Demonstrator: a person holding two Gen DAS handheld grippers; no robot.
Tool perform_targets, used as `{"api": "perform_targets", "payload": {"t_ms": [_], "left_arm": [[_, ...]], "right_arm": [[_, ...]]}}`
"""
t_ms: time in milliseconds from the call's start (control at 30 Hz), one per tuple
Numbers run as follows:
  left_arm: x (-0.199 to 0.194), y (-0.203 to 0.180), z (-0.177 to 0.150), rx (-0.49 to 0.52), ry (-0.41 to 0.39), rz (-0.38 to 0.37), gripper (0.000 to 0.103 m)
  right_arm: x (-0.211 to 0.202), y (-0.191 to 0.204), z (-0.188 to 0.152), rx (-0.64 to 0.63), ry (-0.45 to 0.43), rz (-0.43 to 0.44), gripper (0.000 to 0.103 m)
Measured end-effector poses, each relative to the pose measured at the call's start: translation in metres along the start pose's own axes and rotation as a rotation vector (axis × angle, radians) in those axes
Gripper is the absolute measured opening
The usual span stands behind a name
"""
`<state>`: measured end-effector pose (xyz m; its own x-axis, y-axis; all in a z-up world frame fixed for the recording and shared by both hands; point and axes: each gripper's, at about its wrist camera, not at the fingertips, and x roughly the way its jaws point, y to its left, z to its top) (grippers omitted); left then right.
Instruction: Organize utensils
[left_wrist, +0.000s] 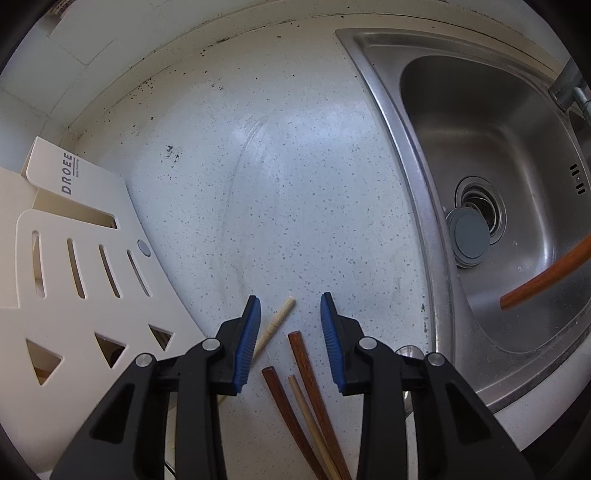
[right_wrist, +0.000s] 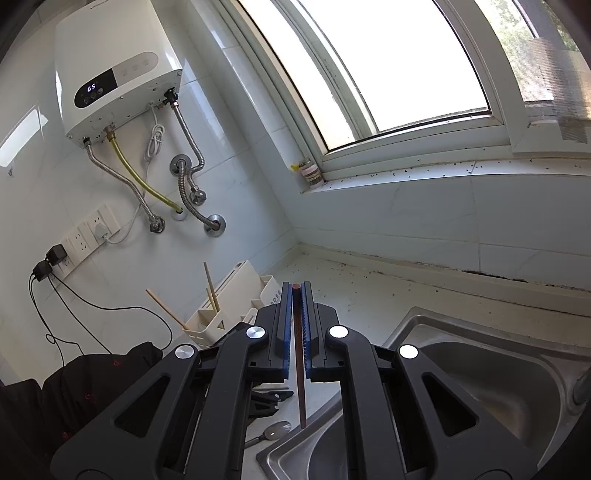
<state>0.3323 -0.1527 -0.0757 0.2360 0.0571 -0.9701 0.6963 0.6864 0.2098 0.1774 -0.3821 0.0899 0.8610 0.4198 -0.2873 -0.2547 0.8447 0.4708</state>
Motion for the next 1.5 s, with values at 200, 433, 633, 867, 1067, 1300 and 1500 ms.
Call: {"api": "perform_targets", "payload": {"t_ms": [200,433,633,867,1067,1300,1500], "left_arm": [[0.001,0.0,0.006,0.009,0.022,-0.012,0.017],[0.001,0.005,0.005,-0.005,0.006,-0.025,0.007],[0.0,-0.005,0.005,0.018,-0.022,0.004,0.005],[-0.031,-0.014,0.01,0.026,-0.116,-0.002,0.004],[-0.06,-0.011,0.006,0.011,-0.192,0.023,0.004],[-0.112,0.001,-0.019,-0.059,-0.316,0.066,0.003],[-0.16,0.019,-0.06,-0.173,-0.454,0.109,0.003]], "right_arm": [[-0.002,0.001,0.001,-0.013,0.0,0.012,0.005],[-0.015,0.005,0.006,-0.028,-0.024,0.044,0.005],[-0.017,0.011,0.008,-0.049,-0.029,0.058,0.005],[-0.015,0.009,0.008,-0.041,-0.029,0.051,0.005],[-0.016,0.011,0.008,-0.041,-0.033,0.049,0.005],[-0.01,0.022,0.009,-0.061,-0.026,0.073,0.005],[0.006,0.038,0.01,-0.081,-0.017,0.1,0.005]]}}
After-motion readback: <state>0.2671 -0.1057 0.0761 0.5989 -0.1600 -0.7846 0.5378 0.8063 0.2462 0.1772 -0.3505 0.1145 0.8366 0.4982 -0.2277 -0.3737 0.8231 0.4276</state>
